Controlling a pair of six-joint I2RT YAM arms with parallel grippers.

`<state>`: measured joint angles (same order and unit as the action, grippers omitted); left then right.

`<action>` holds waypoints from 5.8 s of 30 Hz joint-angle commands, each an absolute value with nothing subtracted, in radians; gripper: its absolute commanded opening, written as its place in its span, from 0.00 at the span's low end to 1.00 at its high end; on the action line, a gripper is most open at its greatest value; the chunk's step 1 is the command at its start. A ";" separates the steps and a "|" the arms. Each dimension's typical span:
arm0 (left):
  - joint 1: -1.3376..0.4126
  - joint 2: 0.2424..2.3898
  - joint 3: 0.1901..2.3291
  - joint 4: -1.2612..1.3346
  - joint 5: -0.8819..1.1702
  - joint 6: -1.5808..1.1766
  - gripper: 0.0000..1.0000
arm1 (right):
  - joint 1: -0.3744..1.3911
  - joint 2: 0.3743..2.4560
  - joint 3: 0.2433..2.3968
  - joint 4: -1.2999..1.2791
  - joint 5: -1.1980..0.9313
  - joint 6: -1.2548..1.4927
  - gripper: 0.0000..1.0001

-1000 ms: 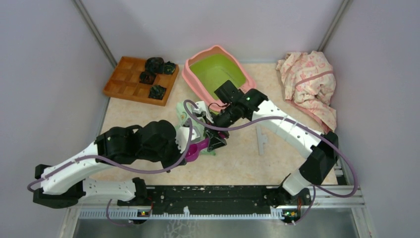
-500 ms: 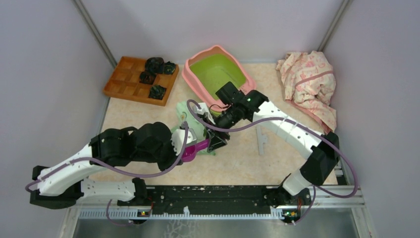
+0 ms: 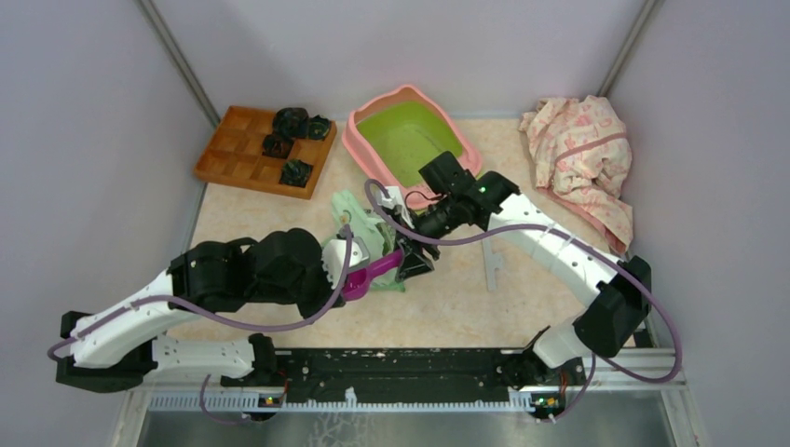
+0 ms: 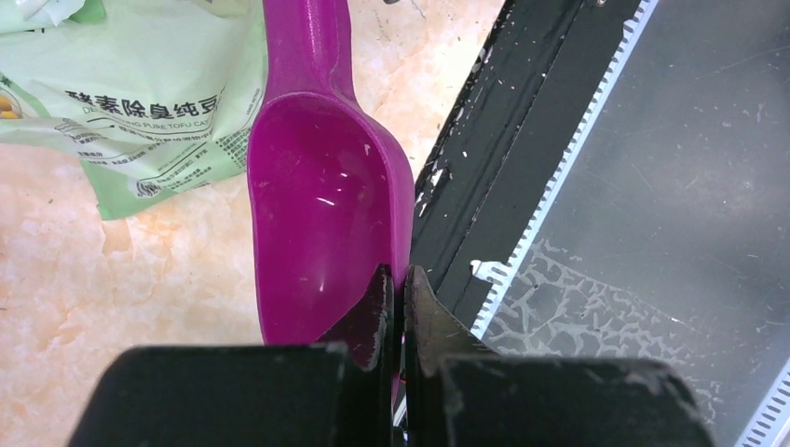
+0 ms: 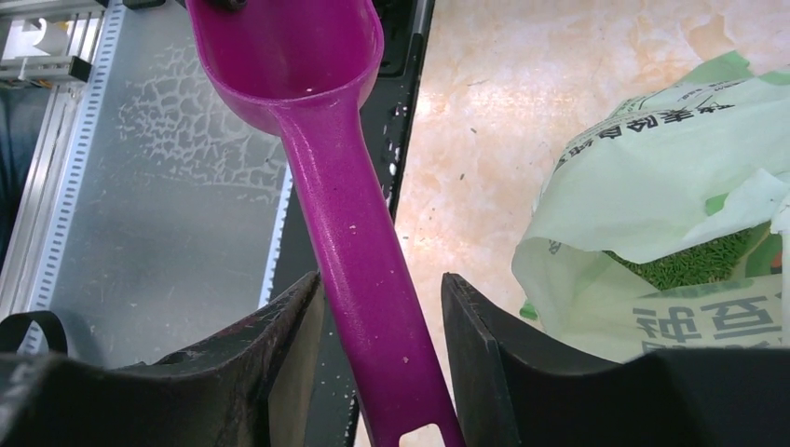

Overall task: Fill the litter box with clean litter
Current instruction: 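Pick up the spatula from the center of the board, then scoop the cat litter from the cat litter bag.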

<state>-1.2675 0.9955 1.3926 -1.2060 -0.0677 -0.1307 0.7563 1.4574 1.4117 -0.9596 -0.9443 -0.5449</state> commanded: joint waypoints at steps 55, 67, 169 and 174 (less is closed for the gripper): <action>-1.265 0.983 1.674 -1.060 -0.712 -0.286 0.60 | 0.735 1.188 1.423 -0.752 -0.374 -0.148 0.00; -1.185 1.102 1.689 -0.958 -0.787 -0.303 0.62 | 0.843 1.104 1.570 -1.090 0.062 -0.061 0.00; -0.245 1.231 1.118 -0.484 0.093 -0.272 0.57 | 0.951 1.873 1.498 -0.643 -0.117 -0.009 0.00; -0.245 1.222 1.115 -0.492 0.084 -0.273 0.56 | 0.950 1.843 1.465 -0.549 -0.115 0.020 0.00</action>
<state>-0.2459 1.2415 1.1229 -0.4980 0.0967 -0.2729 0.9401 1.8862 1.4849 -0.7387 -0.0769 -0.0238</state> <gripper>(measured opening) 0.565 0.283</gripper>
